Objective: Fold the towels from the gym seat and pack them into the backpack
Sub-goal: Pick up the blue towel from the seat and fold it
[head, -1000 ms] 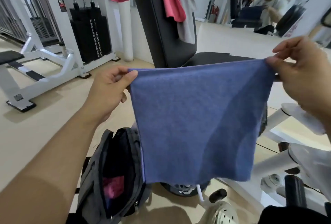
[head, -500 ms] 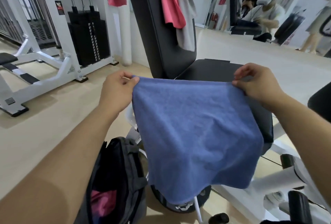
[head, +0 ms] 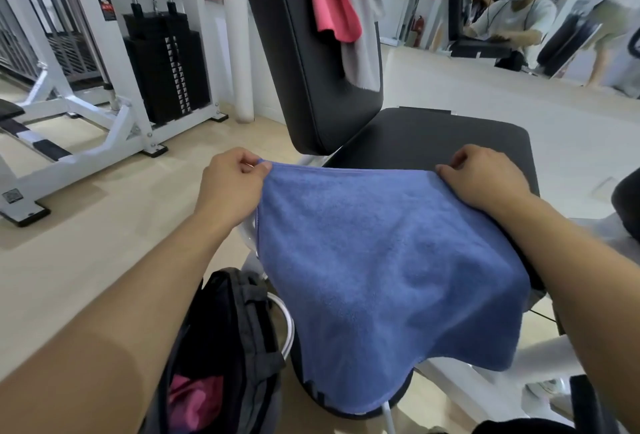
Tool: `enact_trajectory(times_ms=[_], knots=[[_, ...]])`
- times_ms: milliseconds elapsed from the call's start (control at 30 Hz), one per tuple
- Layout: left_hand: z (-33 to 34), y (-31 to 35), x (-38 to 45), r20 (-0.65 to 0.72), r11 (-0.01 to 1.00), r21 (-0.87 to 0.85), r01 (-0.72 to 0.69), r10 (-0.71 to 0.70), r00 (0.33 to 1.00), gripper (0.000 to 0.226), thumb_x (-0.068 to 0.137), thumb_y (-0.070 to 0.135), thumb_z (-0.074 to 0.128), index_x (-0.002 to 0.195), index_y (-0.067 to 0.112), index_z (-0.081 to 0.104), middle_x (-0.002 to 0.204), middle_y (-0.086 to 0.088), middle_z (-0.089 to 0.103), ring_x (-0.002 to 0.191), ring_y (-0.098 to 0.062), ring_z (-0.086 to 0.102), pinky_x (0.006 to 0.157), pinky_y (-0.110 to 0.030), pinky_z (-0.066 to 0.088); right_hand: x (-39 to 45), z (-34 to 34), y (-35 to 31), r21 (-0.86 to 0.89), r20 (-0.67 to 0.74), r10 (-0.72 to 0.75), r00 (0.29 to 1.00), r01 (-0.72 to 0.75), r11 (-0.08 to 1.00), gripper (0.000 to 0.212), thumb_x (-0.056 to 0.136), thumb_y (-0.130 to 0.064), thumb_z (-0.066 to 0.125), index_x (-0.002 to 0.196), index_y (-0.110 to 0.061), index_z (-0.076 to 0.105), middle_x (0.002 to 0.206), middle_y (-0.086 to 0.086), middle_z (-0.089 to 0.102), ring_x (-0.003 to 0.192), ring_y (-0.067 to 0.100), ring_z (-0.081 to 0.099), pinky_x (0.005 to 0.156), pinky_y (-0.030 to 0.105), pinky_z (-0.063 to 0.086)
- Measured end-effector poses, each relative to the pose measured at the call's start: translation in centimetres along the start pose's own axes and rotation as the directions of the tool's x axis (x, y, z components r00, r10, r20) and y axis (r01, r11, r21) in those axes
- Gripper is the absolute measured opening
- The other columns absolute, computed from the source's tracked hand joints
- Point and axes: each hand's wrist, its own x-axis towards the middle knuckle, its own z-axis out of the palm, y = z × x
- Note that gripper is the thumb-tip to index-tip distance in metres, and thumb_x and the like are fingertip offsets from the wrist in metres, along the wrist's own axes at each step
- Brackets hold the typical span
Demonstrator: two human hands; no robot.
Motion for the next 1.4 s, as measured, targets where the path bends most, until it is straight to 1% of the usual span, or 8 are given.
enact_trajectory(times_ms=[100, 200, 333, 500, 667, 1000, 1200, 1400], knots=[[-0.2, 0.6, -0.3, 0.003, 0.996, -0.094, 0.011, -0.011, 1.000, 0.008, 0.088, 0.030, 0.069, 0.083, 0.025, 0.070, 0.074, 0.001, 0.071, 0.079, -0.022, 0.068, 0.085, -0.049, 0.060, -0.3, -0.7, -0.6, 0.039, 0.059, 0.016, 0.998, -0.019, 0.999, 0.036, 0.098, -0.044, 0.057, 0.086, -0.011, 0.064, 0.092, 0.008, 0.069, 0.089, 0.032, 0.060, 0.072, 0.037, 0.047], [-0.2, 2.2, -1.1, 0.006, 0.986, -0.166, -0.030, 0.031, 1.000, 0.008, 0.086, 0.030, 0.071, 0.081, 0.024, 0.070, 0.072, -0.002, 0.070, 0.073, -0.019, 0.067, 0.081, -0.053, 0.061, -1.4, -2.0, -1.7, 0.343, -0.021, -0.031, 0.999, 0.036, 0.939, 0.030, 0.097, -0.040, 0.062, 0.084, -0.012, 0.062, 0.077, 0.002, 0.065, 0.071, 0.022, 0.057, 0.063, 0.031, 0.040], [0.3, 4.7, -3.4, 0.062, 0.965, -0.244, -0.096, 0.114, 0.992, 0.009, 0.082, 0.030, 0.073, 0.081, 0.022, 0.072, 0.070, -0.005, 0.070, 0.071, -0.026, 0.070, 0.076, -0.055, 0.061, -5.7, -3.7, -6.2, 0.785, -0.071, -0.064, 0.995, 0.095, 0.612, 0.014, 0.095, -0.018, 0.069, 0.093, -0.010, 0.057, 0.053, -0.001, 0.058, 0.036, 0.016, 0.048, 0.037, 0.025, 0.041], [1.6, 6.0, -7.3, 0.117, 0.944, -0.304, -0.126, 0.169, 0.979, 0.003, 0.089, 0.021, 0.075, 0.086, 0.022, 0.075, 0.072, 0.001, 0.074, 0.062, -0.017, 0.071, 0.064, -0.046, 0.064, -11.1, -2.3, -10.9, 0.922, 0.052, -0.331, 0.942, 0.082, 0.379, 0.004, 0.098, -0.009, 0.065, 0.101, -0.006, 0.063, 0.064, 0.013, 0.065, 0.048, 0.017, 0.062, 0.045, 0.028, 0.055], [0.5, 4.9, -9.5, 0.087, 0.925, -0.365, -0.103, 0.144, 0.986, 0.003, 0.091, 0.019, 0.074, 0.093, 0.018, 0.076, 0.081, 0.001, 0.077, 0.073, -0.017, 0.076, 0.066, -0.044, 0.065, -12.7, -1.8, -9.7, 0.940, 0.111, -0.507, 0.855, 0.075, 0.333, 0.022, 0.106, -0.004, 0.047, 0.121, -0.008, 0.063, 0.094, 0.018, 0.073, 0.075, 0.028, 0.071, 0.076, 0.032, 0.063], [-1.7, 3.9, -10.7, 0.075, 0.900, -0.382, -0.211, 0.258, 0.963, 0.011, 0.092, 0.011, 0.073, 0.091, 0.022, 0.075, 0.081, 0.001, 0.077, 0.076, -0.021, 0.076, 0.075, -0.044, 0.064, -13.0, -1.5, -9.9, 0.643, -0.172, -0.535, 0.827, 0.506, 0.575, 0.005, 0.096, -0.024, 0.066, 0.095, -0.029, 0.066, 0.084, -0.014, 0.068, 0.072, 0.013, 0.064, 0.070, 0.032, 0.054], [-2.0, 3.8, -11.1, 0.097, 0.888, -0.400, -0.225, 0.286, 0.953, 0.015, 0.093, 0.011, 0.071, 0.091, 0.026, 0.075, 0.085, 0.001, 0.077, 0.081, -0.021, 0.076, 0.078, -0.048, 0.063, -12.7, -1.4, -10.3, 0.579, -0.193, -0.558, 0.807, 0.553, 0.599, 0.001, 0.094, -0.030, 0.067, 0.095, -0.031, 0.067, 0.091, -0.014, 0.068, 0.078, 0.011, 0.064, 0.072, 0.037, 0.055], [-2.0, 3.9, -11.4, 0.093, 0.897, -0.399, -0.192, 0.248, 0.964, 0.010, 0.094, 0.012, 0.069, 0.096, 0.018, 0.077, 0.087, -0.002, 0.079, 0.079, -0.025, 0.077, 0.074, -0.046, 0.064, -12.7, -1.3, -10.5, 0.587, -0.227, -0.568, 0.791, 0.577, 0.569, 0.004, 0.093, -0.027, 0.071, 0.095, -0.030, 0.072, 0.091, -0.015, 0.069, 0.082, 0.009, 0.064, 0.070, 0.024, 0.052]])
